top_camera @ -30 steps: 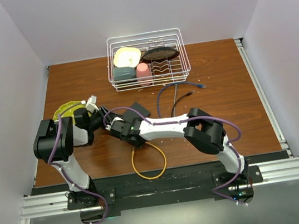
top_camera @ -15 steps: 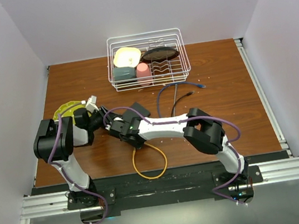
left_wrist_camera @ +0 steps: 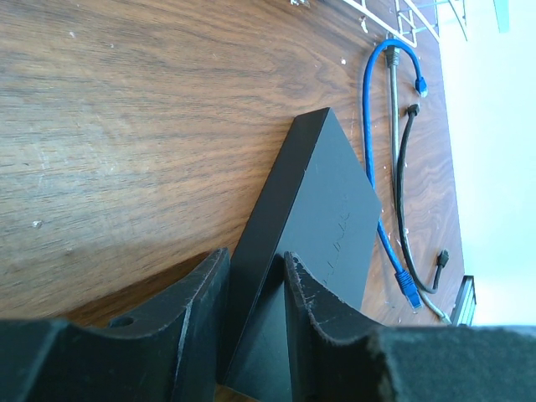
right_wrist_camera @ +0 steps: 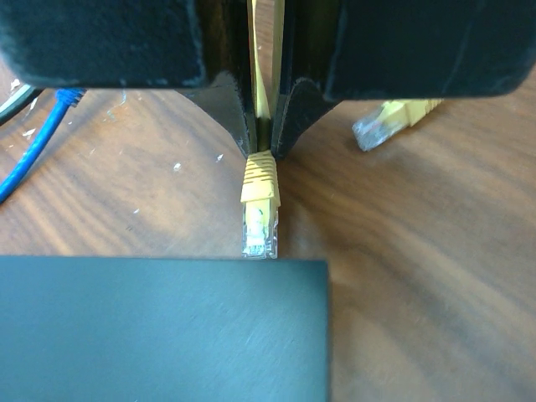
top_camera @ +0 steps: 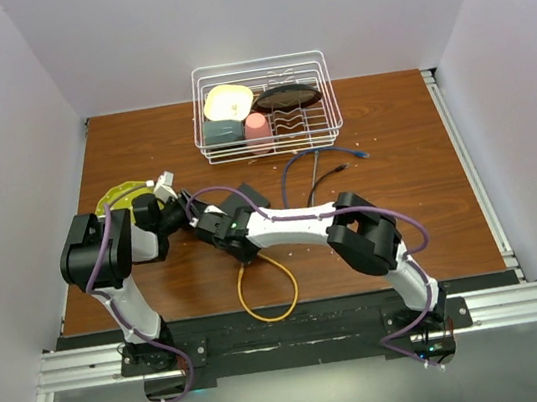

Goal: Insert the plug into the switch port

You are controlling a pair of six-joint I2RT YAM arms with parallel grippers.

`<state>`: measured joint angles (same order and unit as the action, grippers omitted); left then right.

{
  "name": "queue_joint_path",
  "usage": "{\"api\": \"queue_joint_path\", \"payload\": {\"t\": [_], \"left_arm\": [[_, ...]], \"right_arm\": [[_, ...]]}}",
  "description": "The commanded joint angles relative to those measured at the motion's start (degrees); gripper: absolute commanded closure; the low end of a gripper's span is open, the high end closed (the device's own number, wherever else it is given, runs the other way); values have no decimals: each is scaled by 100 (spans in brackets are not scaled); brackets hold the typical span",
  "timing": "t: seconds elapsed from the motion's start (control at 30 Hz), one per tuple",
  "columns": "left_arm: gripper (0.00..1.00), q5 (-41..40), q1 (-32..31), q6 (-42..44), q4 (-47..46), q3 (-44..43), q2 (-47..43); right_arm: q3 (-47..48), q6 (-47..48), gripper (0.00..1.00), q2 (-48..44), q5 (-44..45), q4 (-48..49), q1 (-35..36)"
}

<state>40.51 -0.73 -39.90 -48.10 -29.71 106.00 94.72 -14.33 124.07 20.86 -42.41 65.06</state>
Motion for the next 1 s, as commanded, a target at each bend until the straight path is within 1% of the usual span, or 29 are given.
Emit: {"api": "queue_joint_path", "payload": {"t": [0.0,0.3,0.47,0.63,0.8,0.97], "left_arm": [[65,-87,47,211,441,115,211],[66,-35,47,211,433,106,237],[67,35,38,167,389,106,290],[70,115,47,105,292,150,308],[71,132,38,88,204,256,264],[72,220,38,79,125,300,246]], "right_arm": [[205,-158,100,249,67,67,-98],[390,-176,100,434,111,67,-116],[355,-149,100,425,295,172,-116],[100,-289,100,267,340,637,-116],[-488,-632,100,-119,349,1409,-160],[-1068,-642,100,-532,270,2095,-178]]}}
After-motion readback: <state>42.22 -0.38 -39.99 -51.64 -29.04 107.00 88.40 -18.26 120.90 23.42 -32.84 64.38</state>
